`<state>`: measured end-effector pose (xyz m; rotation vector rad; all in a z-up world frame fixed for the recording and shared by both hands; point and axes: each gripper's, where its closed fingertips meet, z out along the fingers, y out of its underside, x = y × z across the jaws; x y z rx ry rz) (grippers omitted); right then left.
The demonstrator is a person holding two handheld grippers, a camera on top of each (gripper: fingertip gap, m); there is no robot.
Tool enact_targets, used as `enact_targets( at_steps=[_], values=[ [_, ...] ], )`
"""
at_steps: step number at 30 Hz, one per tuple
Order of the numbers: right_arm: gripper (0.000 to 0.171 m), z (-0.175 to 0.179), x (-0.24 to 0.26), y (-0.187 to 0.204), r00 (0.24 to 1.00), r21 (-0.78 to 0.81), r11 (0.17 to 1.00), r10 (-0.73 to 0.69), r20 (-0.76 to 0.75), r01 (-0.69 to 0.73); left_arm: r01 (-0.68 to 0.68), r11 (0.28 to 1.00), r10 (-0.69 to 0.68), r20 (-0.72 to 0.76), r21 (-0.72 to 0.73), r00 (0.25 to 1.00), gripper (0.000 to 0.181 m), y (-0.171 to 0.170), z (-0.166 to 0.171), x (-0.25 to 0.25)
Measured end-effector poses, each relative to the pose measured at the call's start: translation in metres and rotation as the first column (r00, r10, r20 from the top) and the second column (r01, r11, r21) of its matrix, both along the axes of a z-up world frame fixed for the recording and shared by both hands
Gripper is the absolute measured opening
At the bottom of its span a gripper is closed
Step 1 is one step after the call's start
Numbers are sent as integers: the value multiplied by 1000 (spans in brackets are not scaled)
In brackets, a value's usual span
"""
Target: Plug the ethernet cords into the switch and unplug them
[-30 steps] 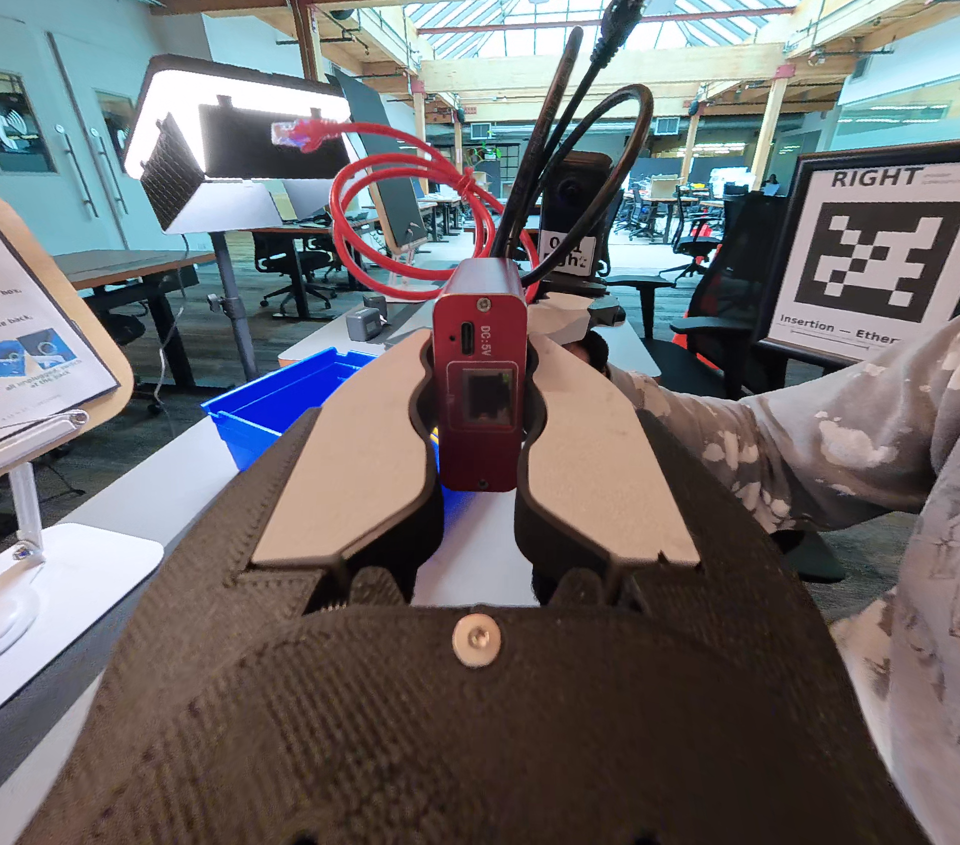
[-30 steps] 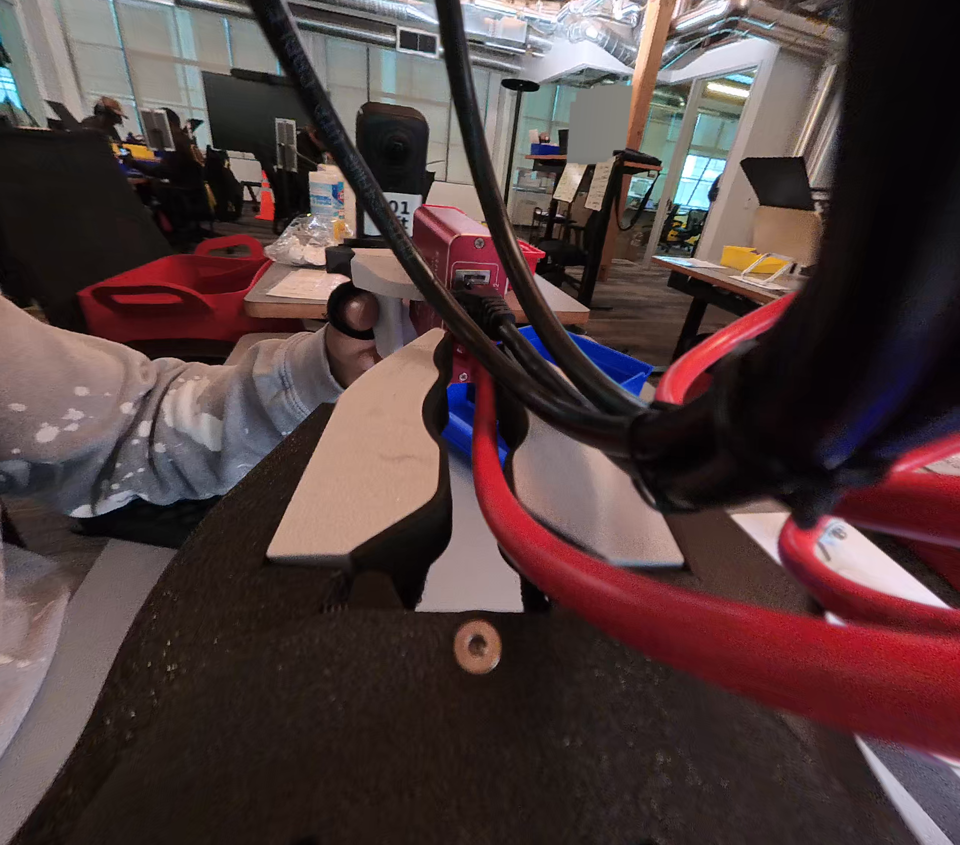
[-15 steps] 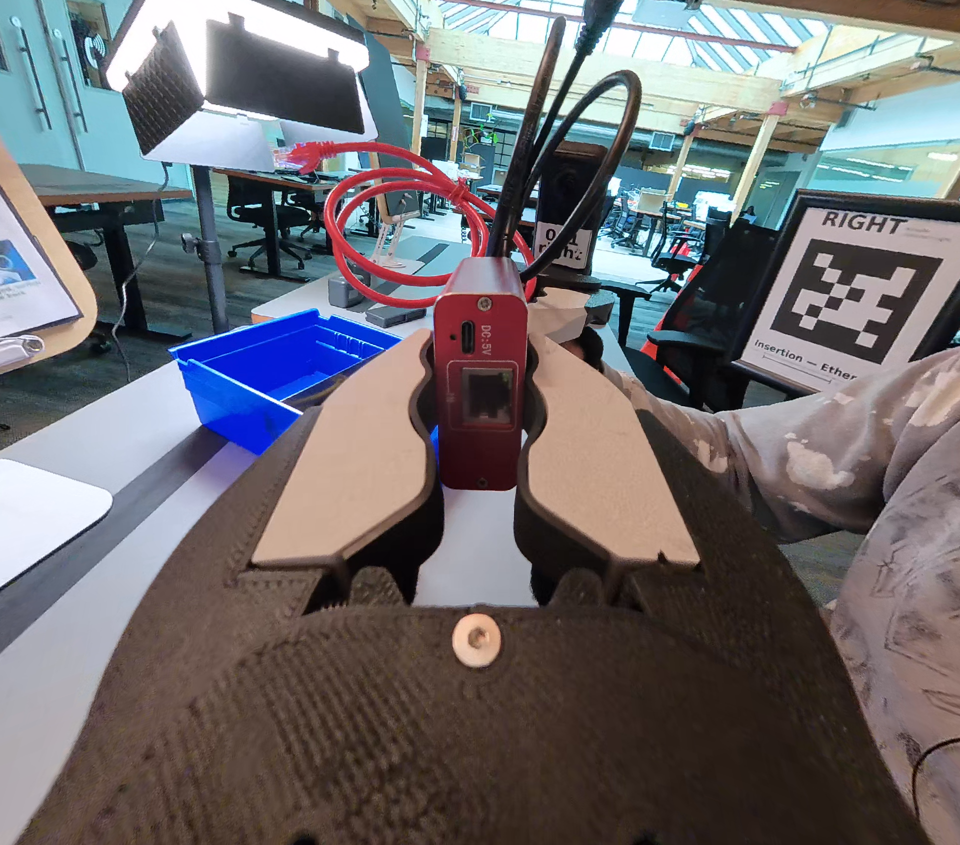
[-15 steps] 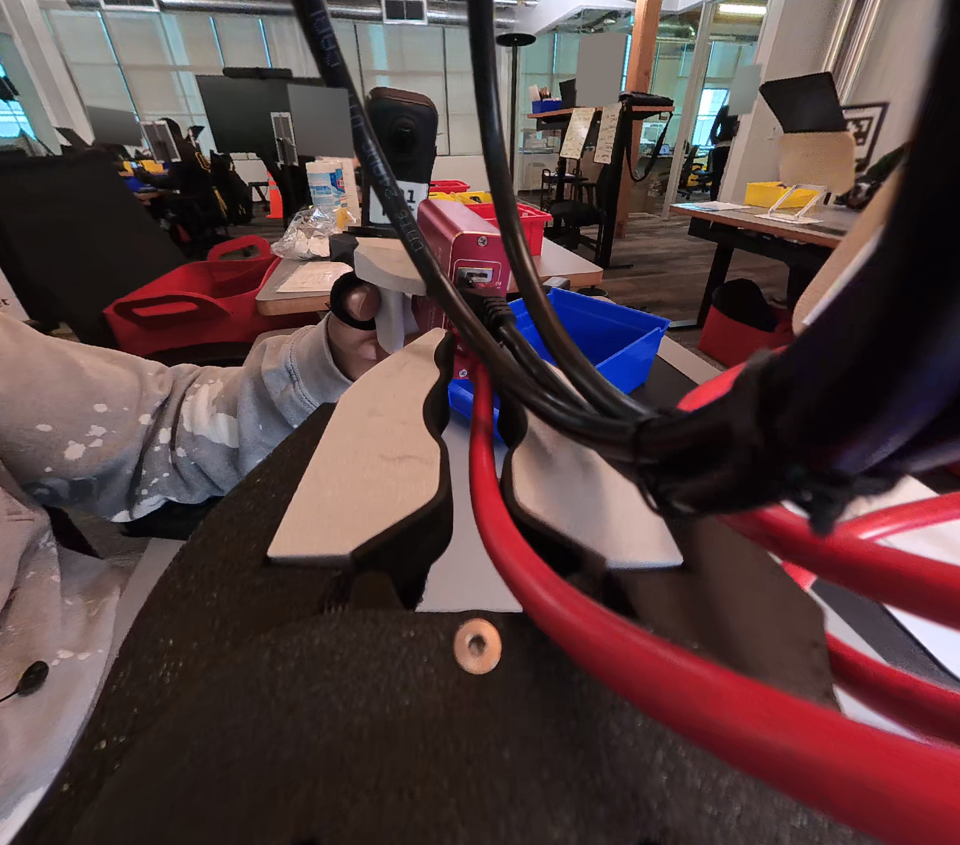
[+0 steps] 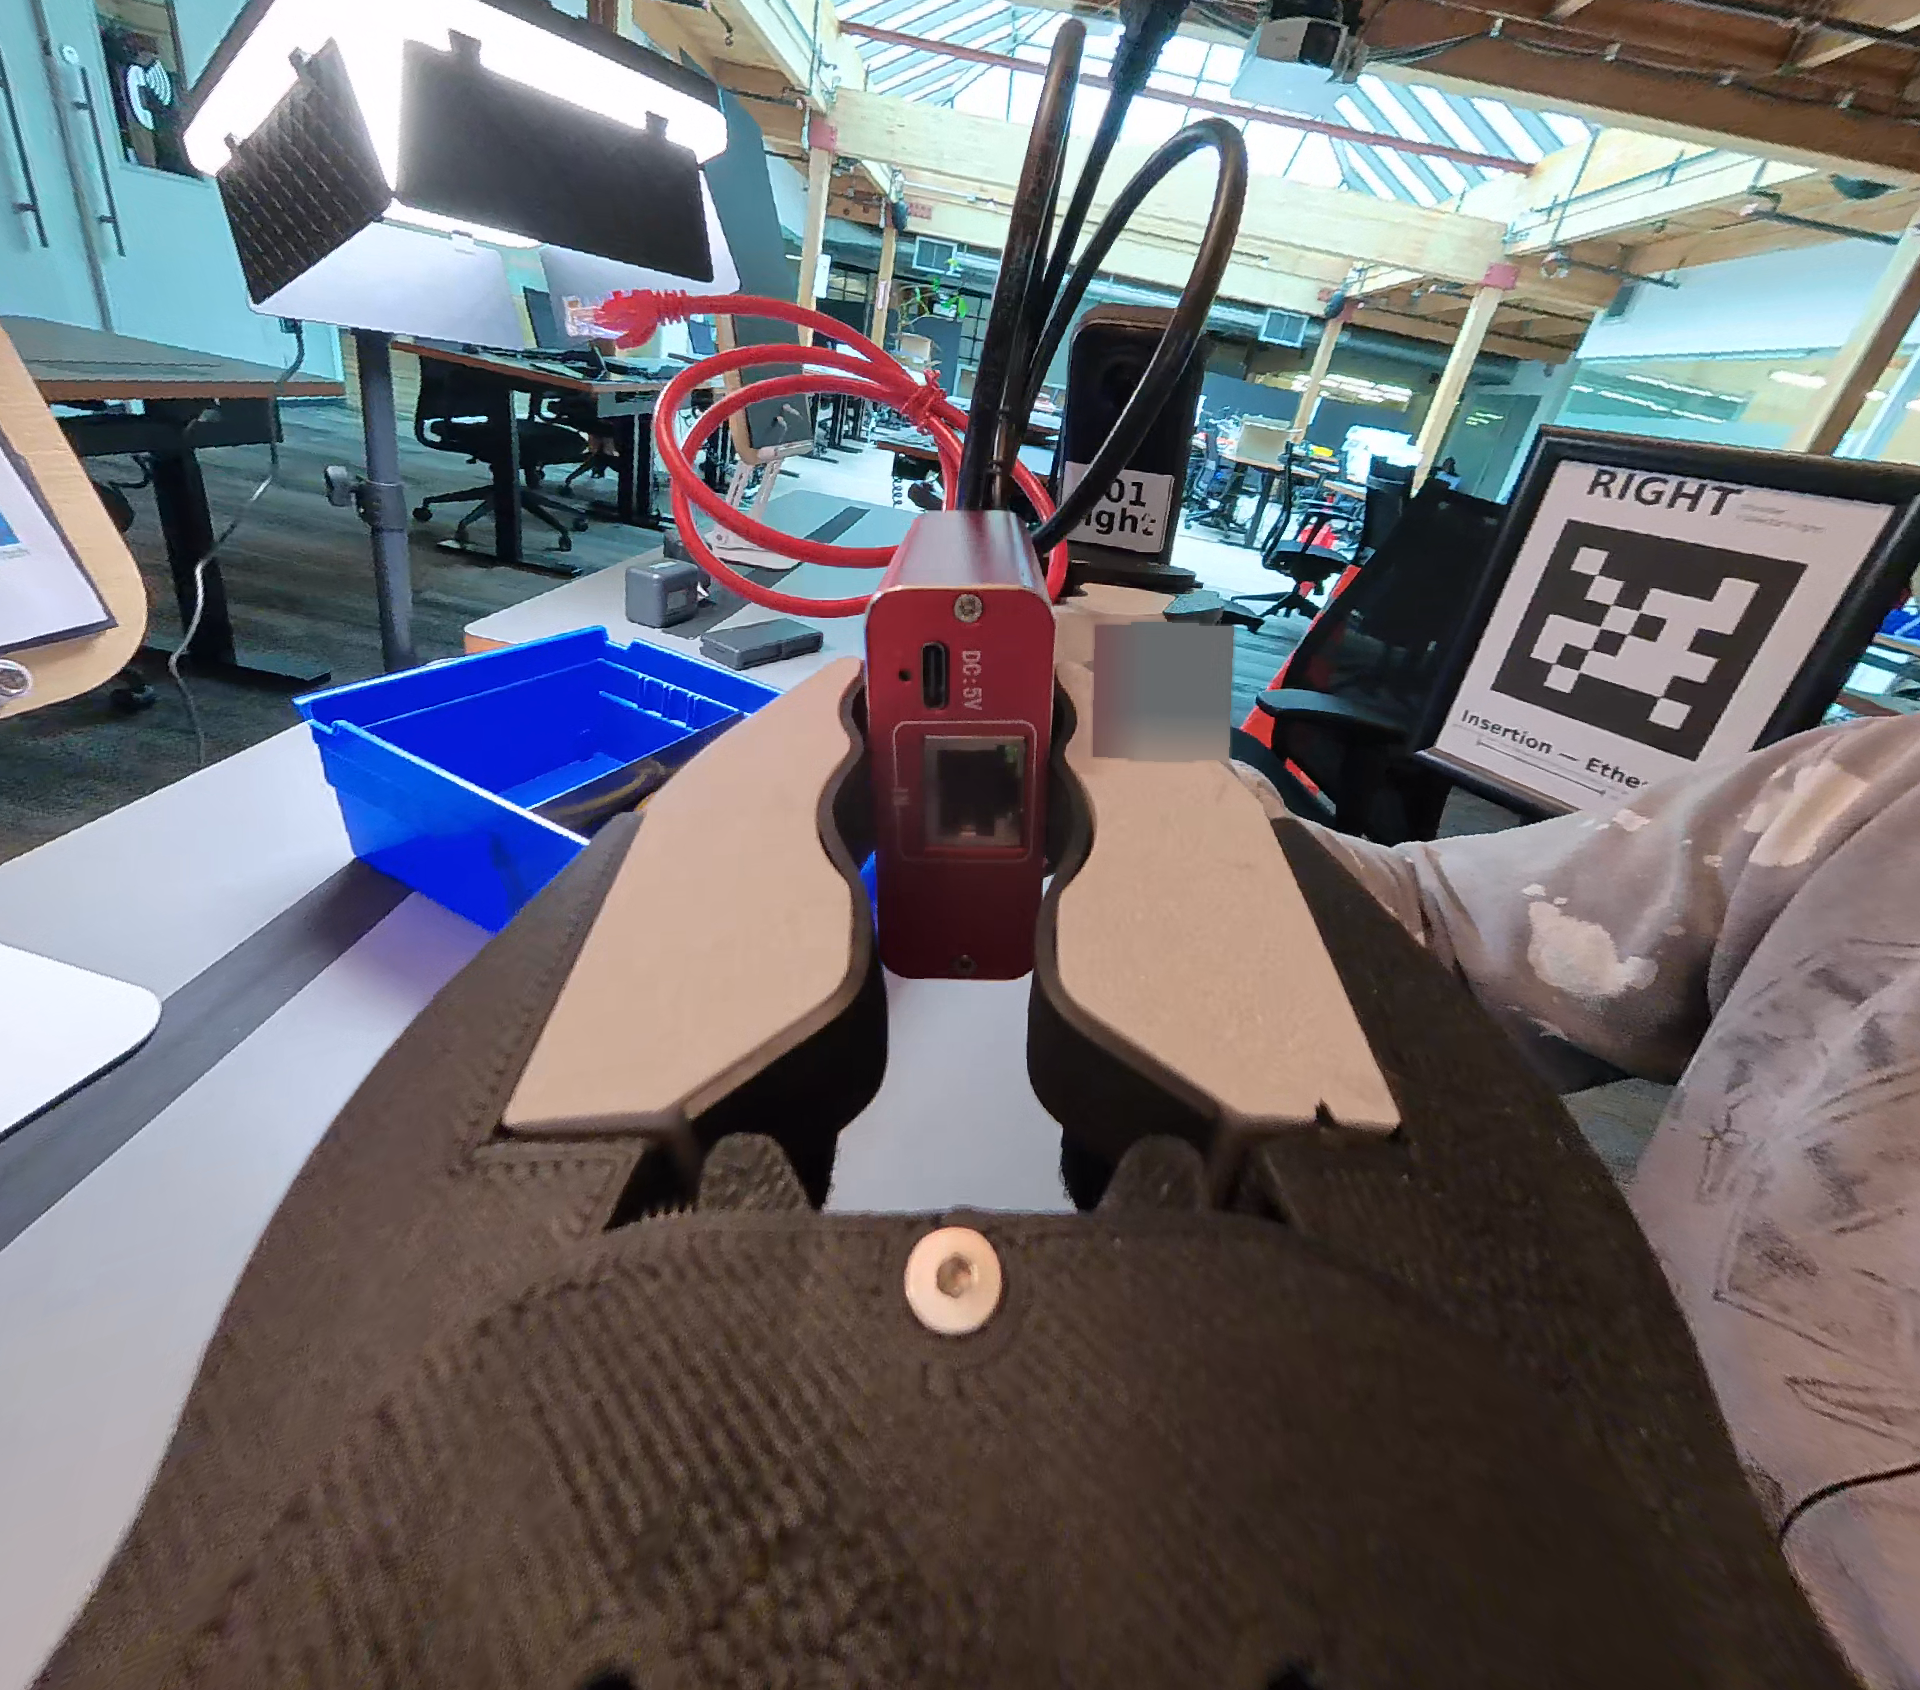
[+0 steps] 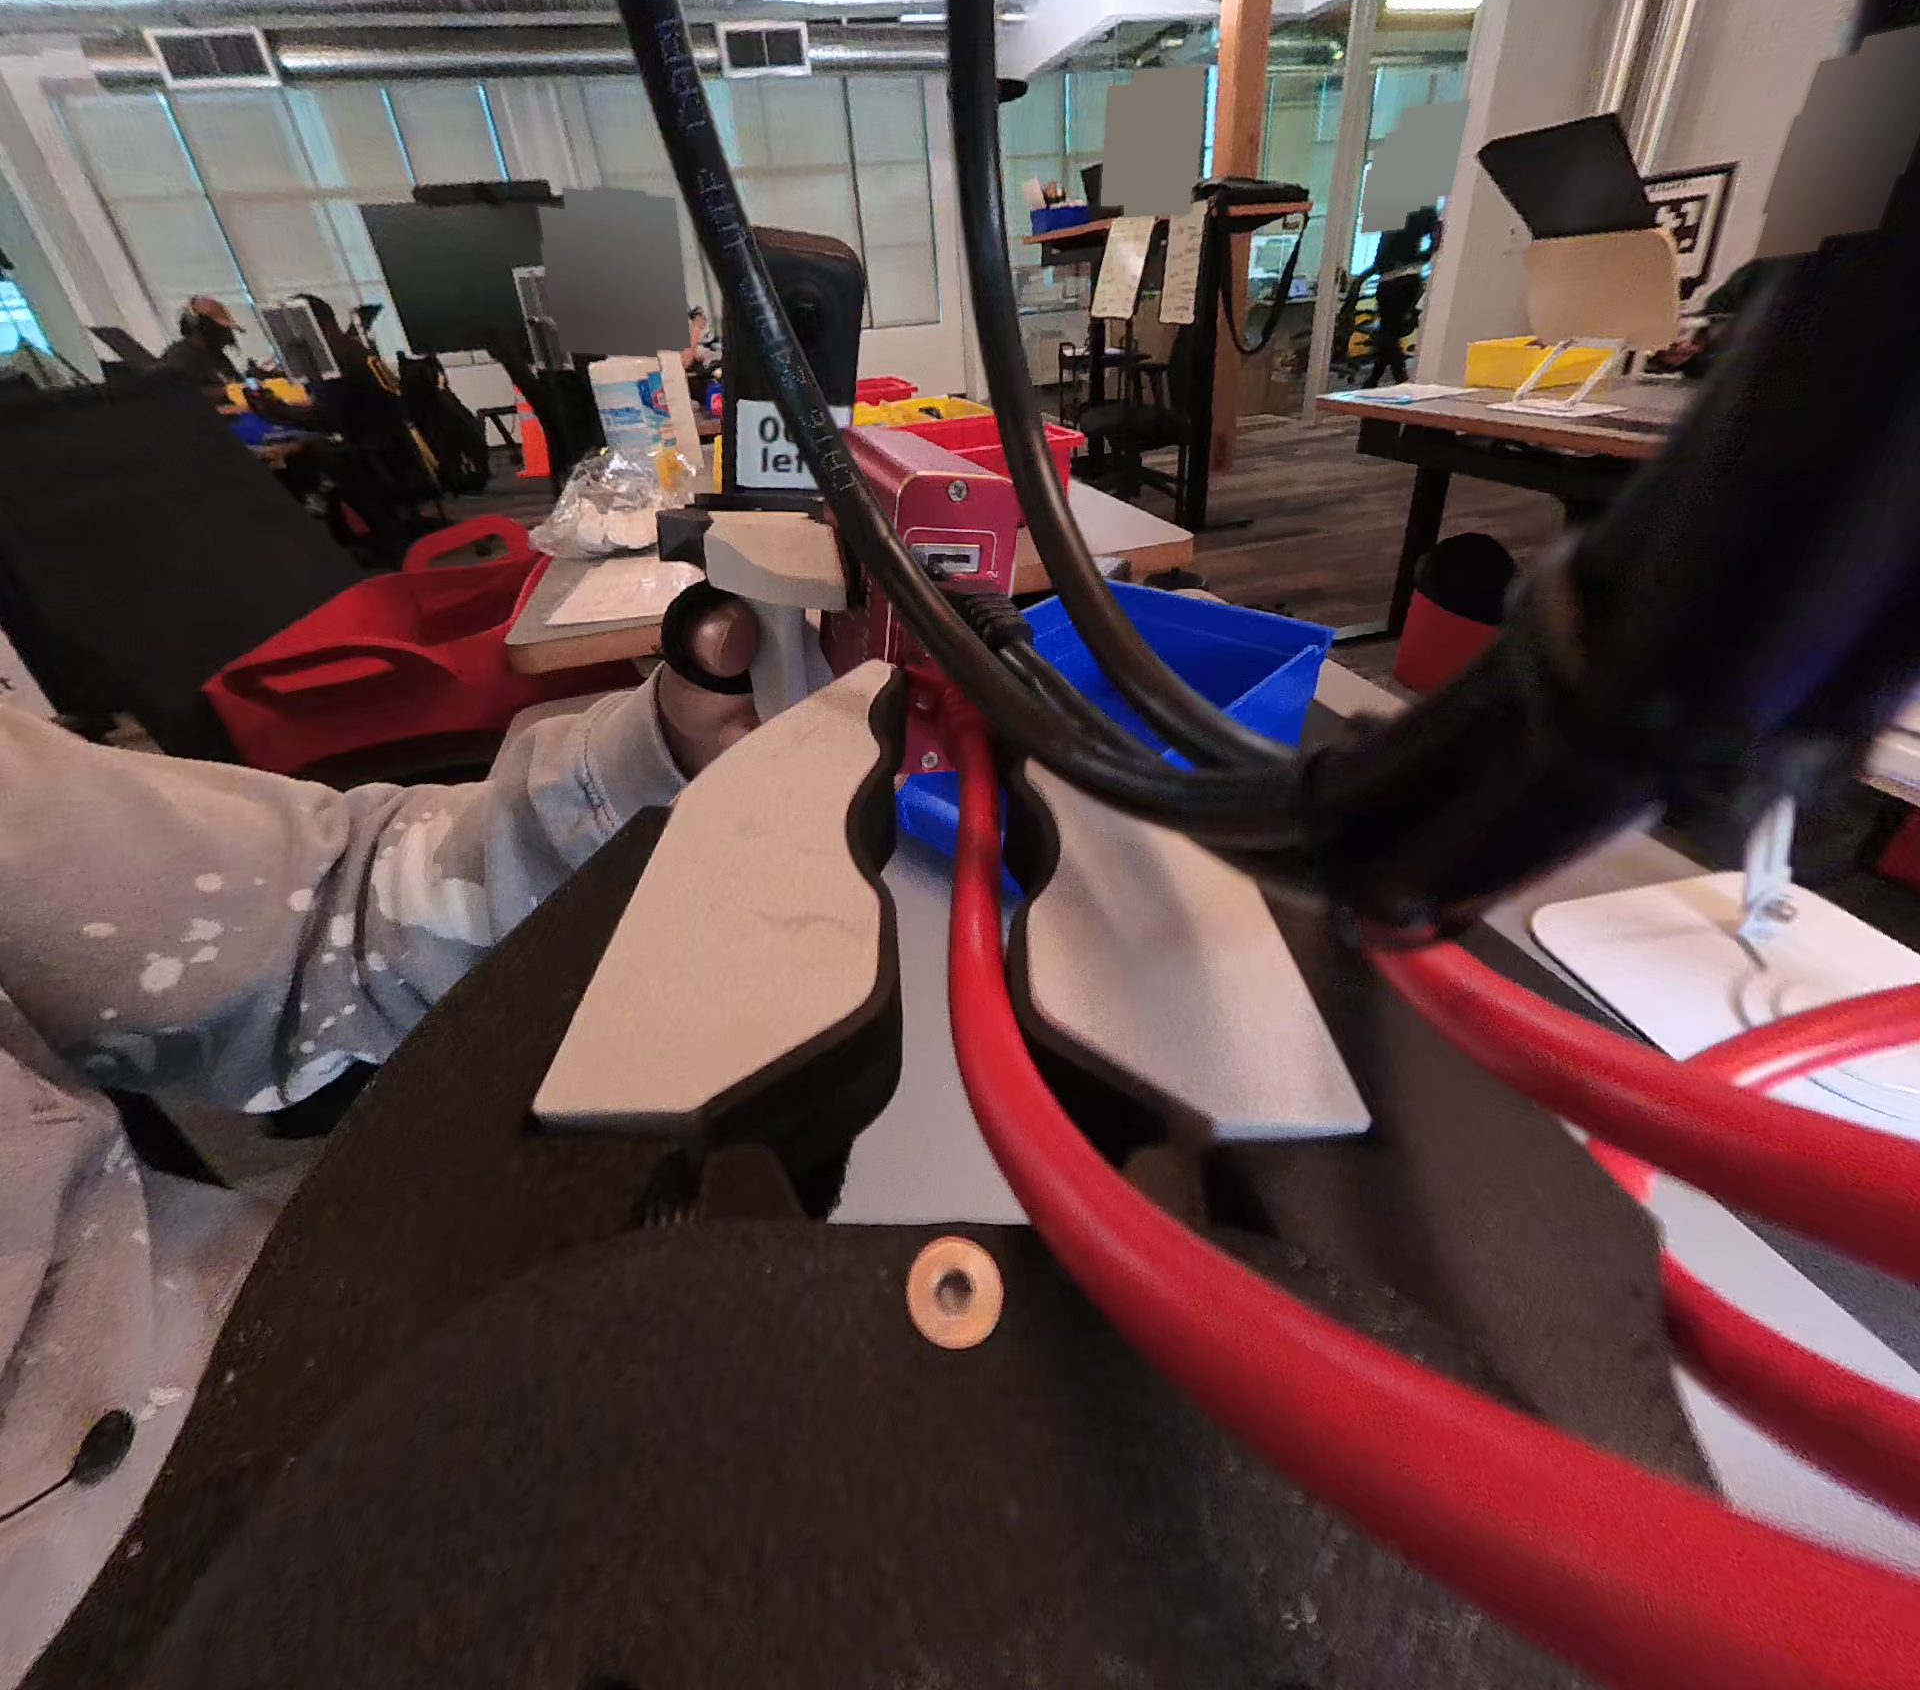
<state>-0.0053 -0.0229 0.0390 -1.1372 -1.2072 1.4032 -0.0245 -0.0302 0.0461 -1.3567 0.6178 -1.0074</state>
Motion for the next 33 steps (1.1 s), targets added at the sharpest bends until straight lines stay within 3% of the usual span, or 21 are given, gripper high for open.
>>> enact_targets(
  at_steps=[8,12,14,16,19,27,31,33],
  values=[
    [17,6,1,10,989,47,992,-111,-94,116,-68,996,69,-12,65,998,29,3,1,3],
    [15,2,-1,4,997,43,998,-43,-70,46,-76,994,78,-29,82,997,30,-1,7,0],
    [10,3,8,25,987,34,989,-140,-85,143,-111,989,106,54,99,993,29,-2,19,-21],
    [9,12,29,36,991,-43,996,-84,-108,80,-151,982,137,126,109,983,29,-9,37,-55],
    [11,3,18,19,999,45,999,-23,34,21,-207,974,199,86,94,976,29,-6,38,-69],
    [11,-33,54,79,968,-158,980,-85,234,124,-248,969,248,134,-22,959,29,13,23,-84],
    [11,-66,71,94,912,-162,974,-81,403,158,-246,968,250,164,-47,954,29,16,22,-91],
    [11,-91,82,98,840,-141,978,-54,541,153,-237,971,239,183,-34,954,29,13,27,-92]
  ],
)
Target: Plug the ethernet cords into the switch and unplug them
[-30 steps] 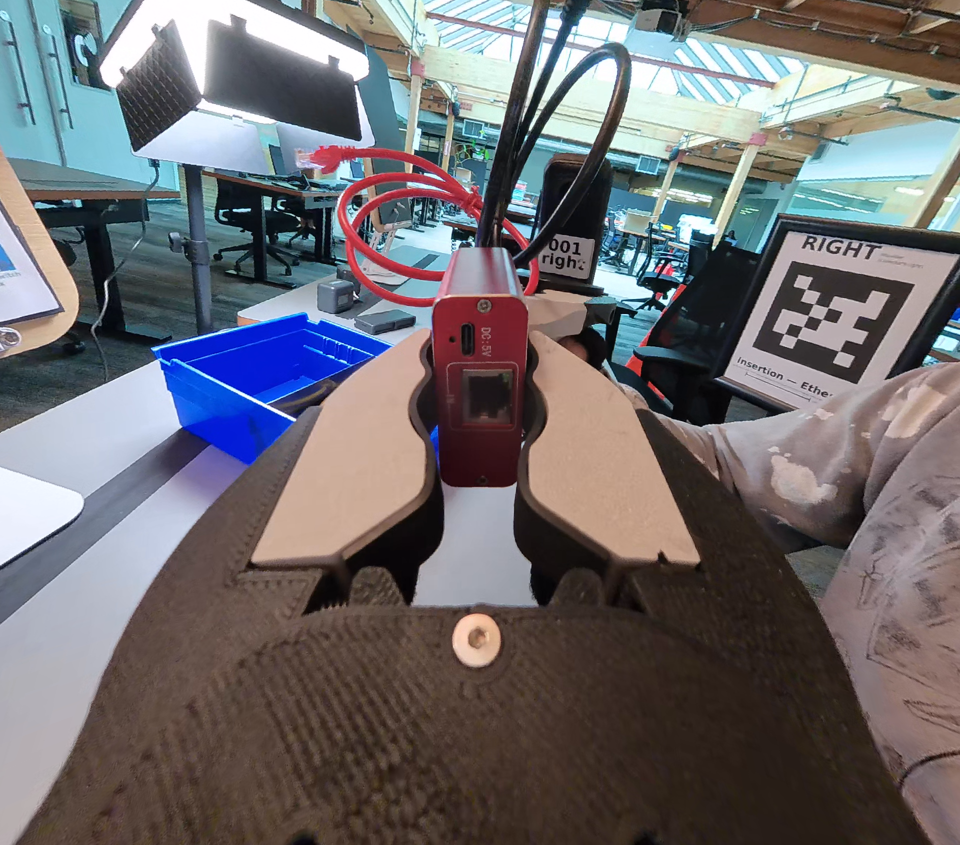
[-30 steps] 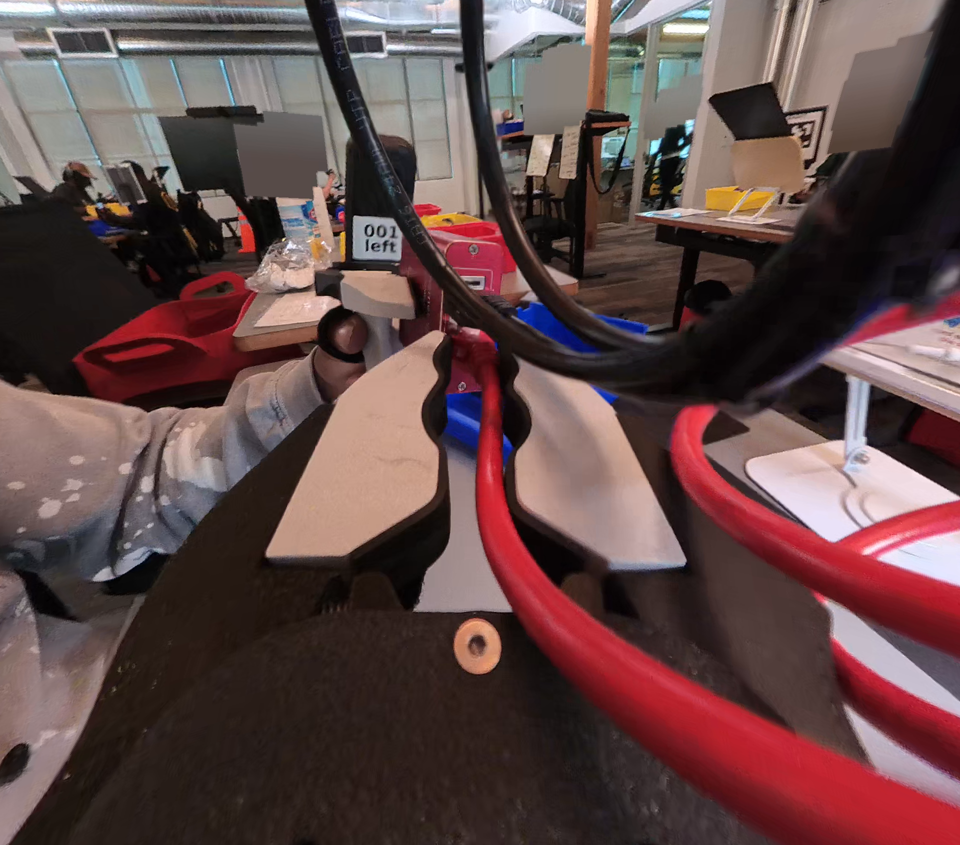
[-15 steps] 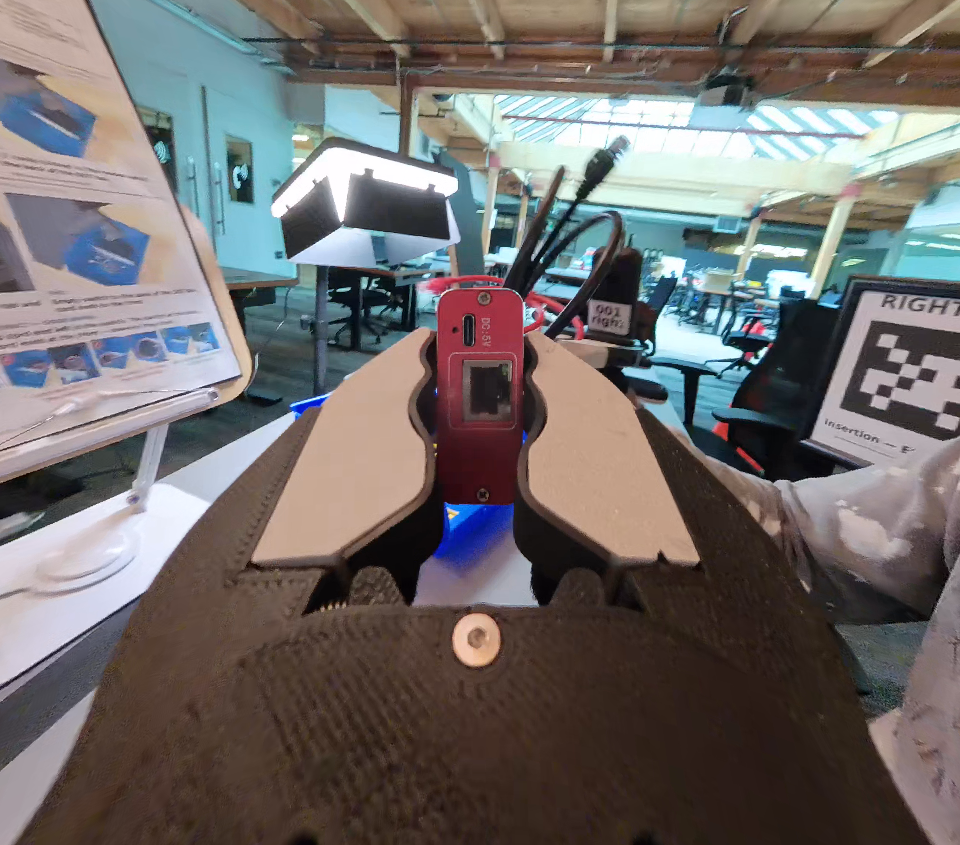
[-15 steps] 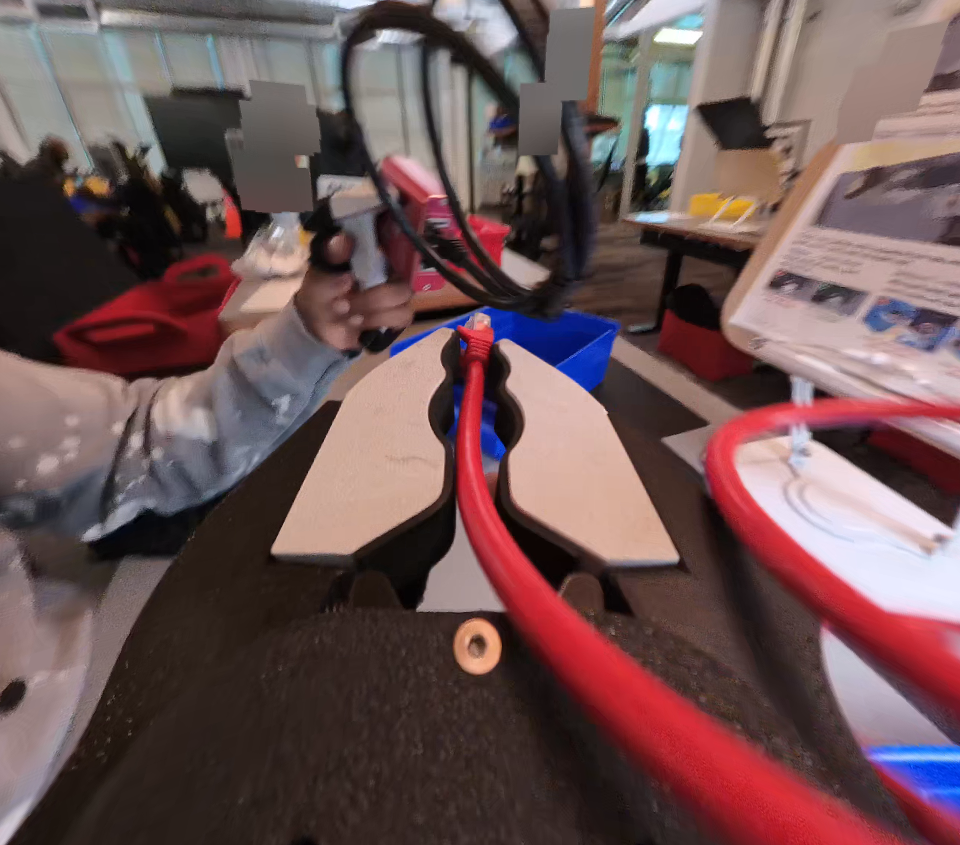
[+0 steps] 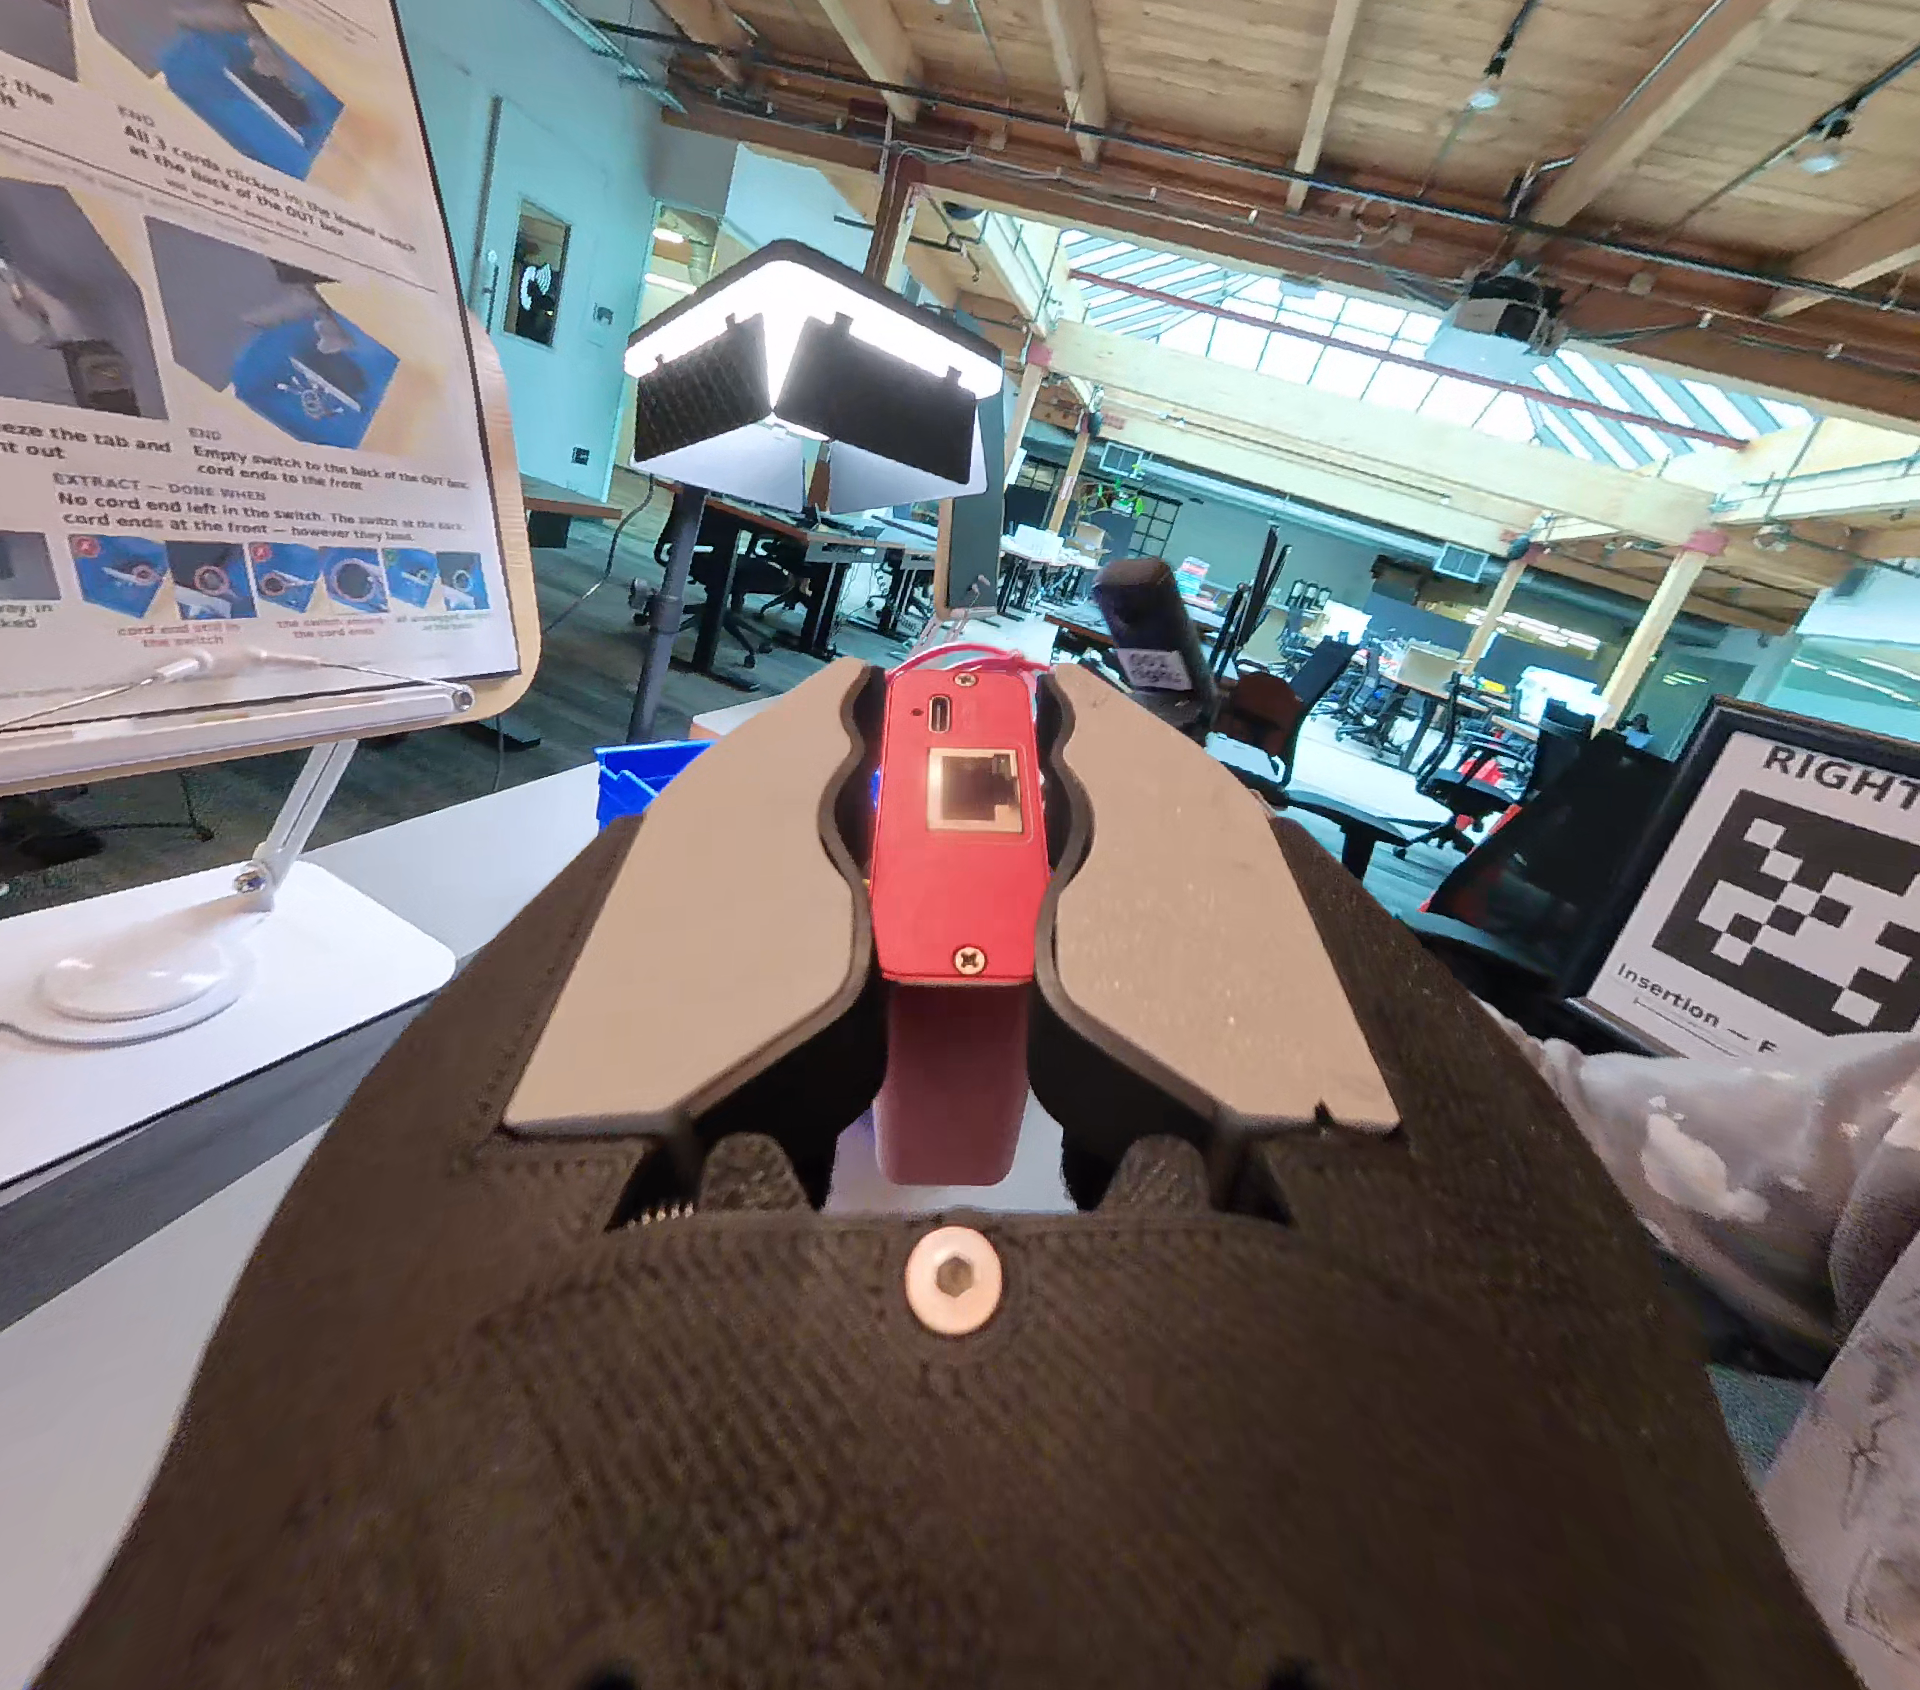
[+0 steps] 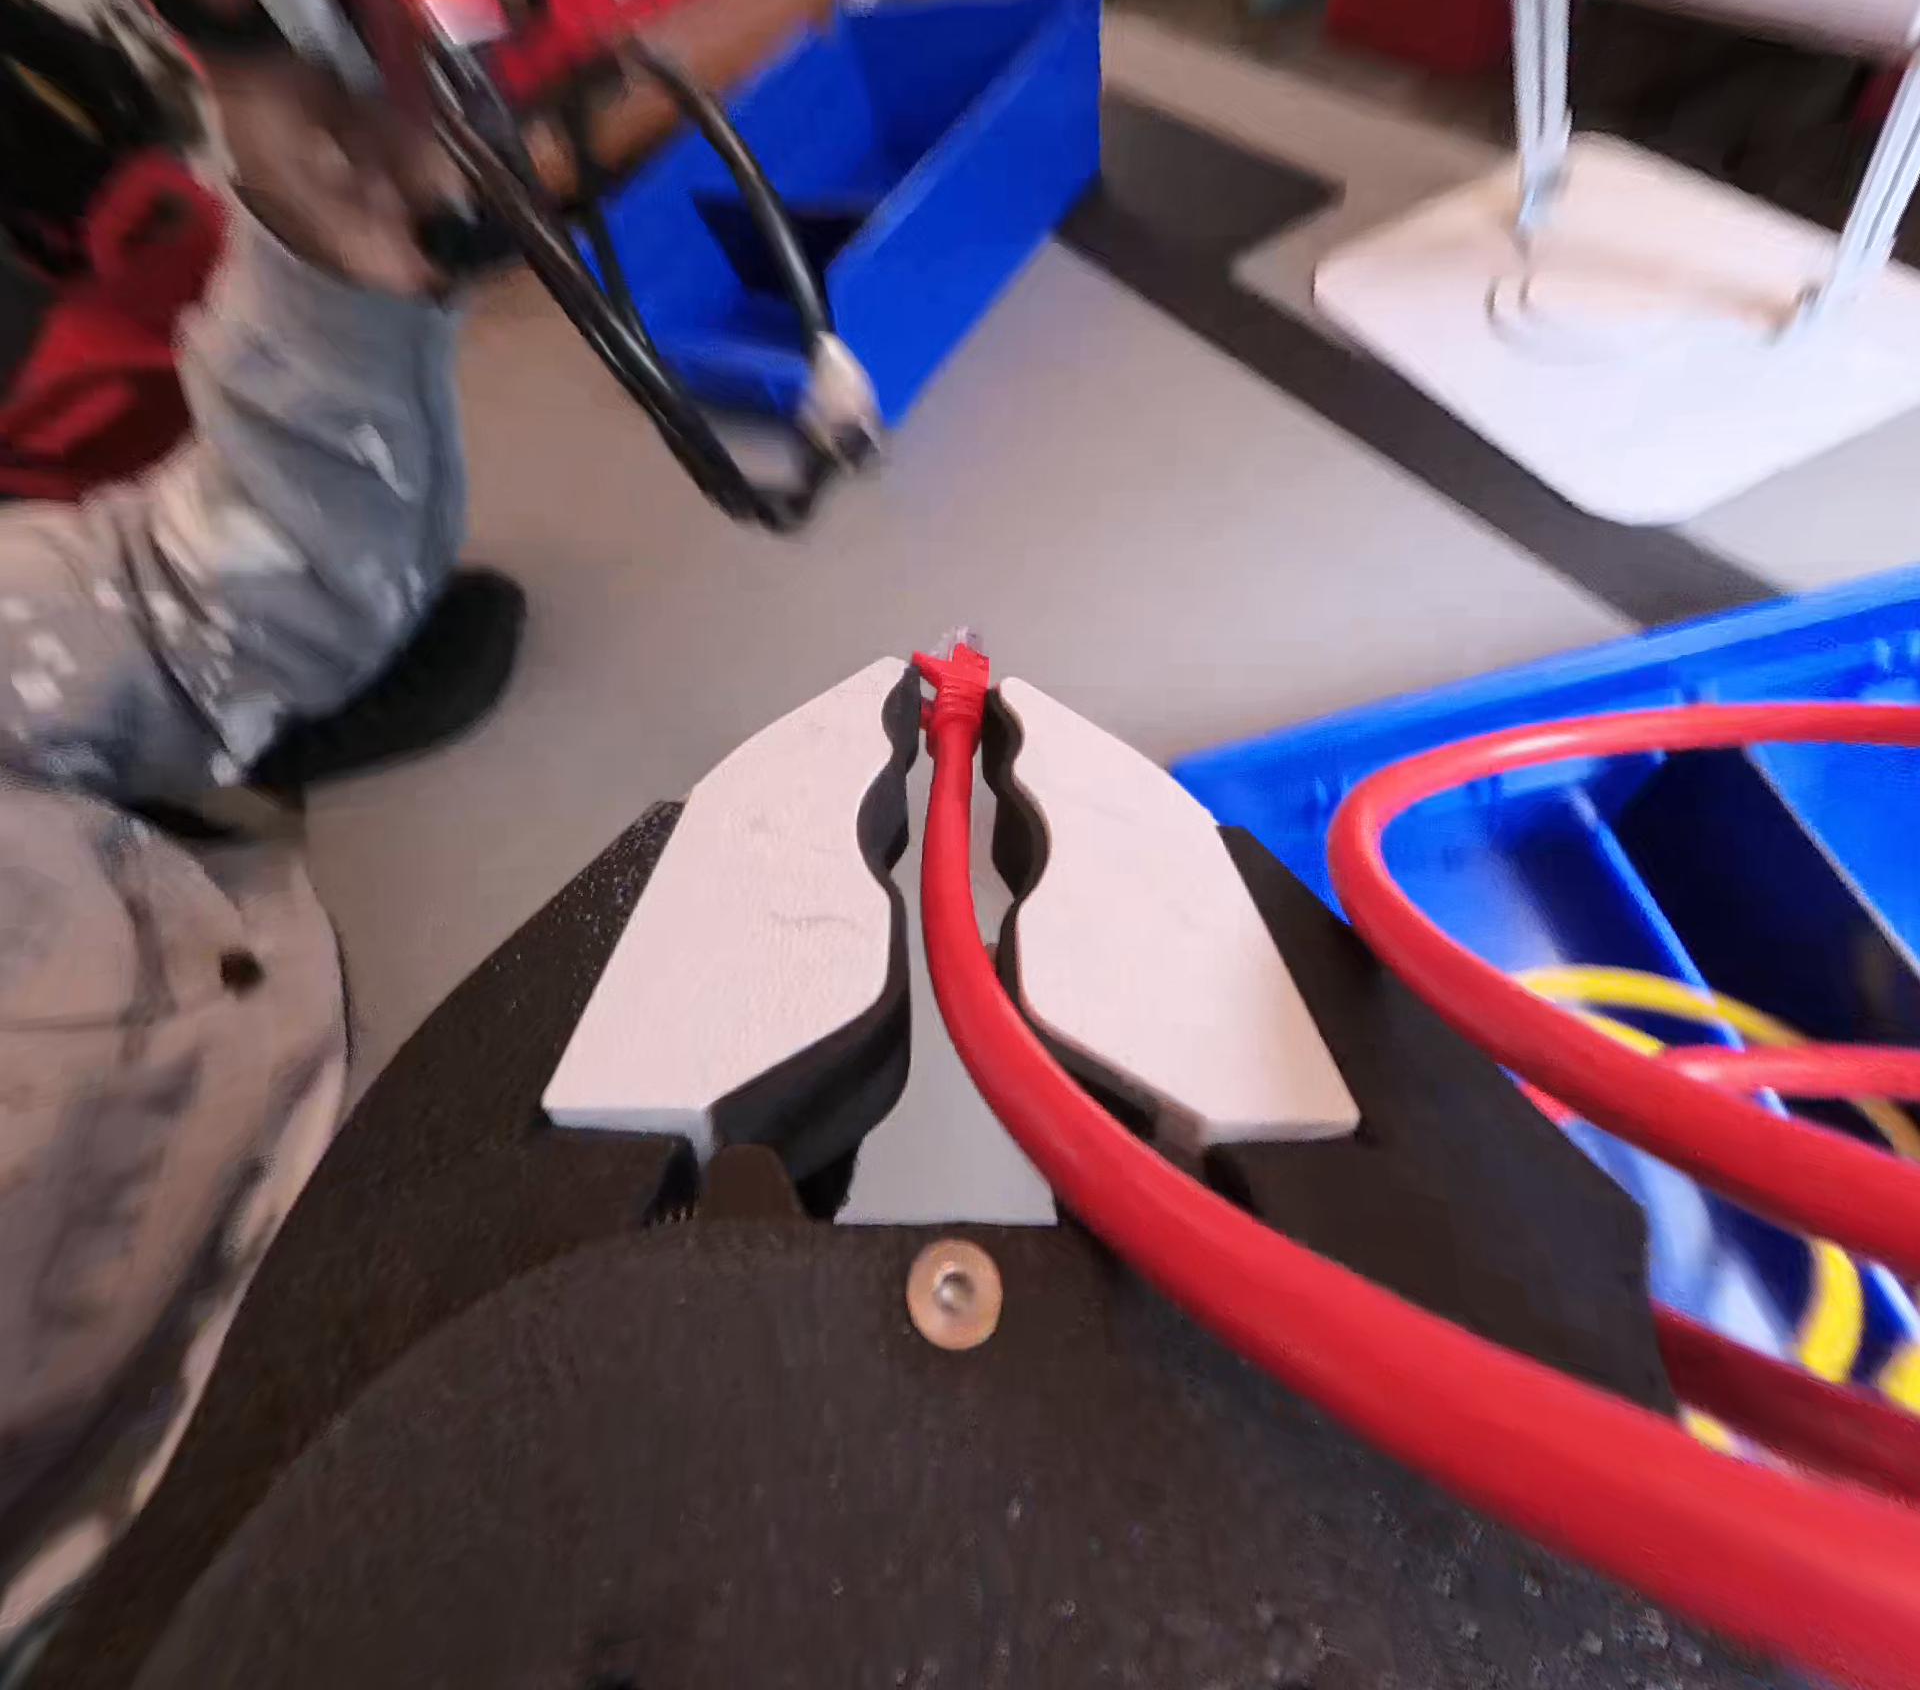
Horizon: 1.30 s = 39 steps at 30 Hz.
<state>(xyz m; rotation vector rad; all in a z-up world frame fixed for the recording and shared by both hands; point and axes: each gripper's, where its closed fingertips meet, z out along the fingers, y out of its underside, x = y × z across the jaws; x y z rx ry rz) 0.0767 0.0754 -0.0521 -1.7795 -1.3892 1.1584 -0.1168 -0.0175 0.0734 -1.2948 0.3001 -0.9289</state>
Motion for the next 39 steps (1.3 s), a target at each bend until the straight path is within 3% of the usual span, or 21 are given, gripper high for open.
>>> enact_targets(
  at_steps=[3,7,11,14,22,29,39],
  values=[
    [11,-38,28,0,953,3,996,85,291,-90,1,1000,-1,1,21,1000,29,-4,6,-2],
    [11,-64,82,-3,752,-2,975,171,636,-220,-13,999,13,-7,33,1000,29,-5,8,-4],
    [11,-59,125,7,599,-39,968,185,779,-248,-19,999,19,-15,48,1000,29,-8,12,-4],
    [11,-51,141,19,554,-57,974,172,815,-218,-16,998,17,-21,60,1000,29,-11,15,-3],
    [10,-15,158,26,581,-98,976,196,790,-196,-30,996,31,-14,90,999,29,-19,23,-12],
    [9,39,149,24,742,-71,975,206,638,-209,-36,995,37,-8,88,999,29,-17,23,-16],
    [9,101,141,40,897,18,980,175,406,-200,-37,996,38,-11,80,999,29,-15,20,-17]
  ],
)
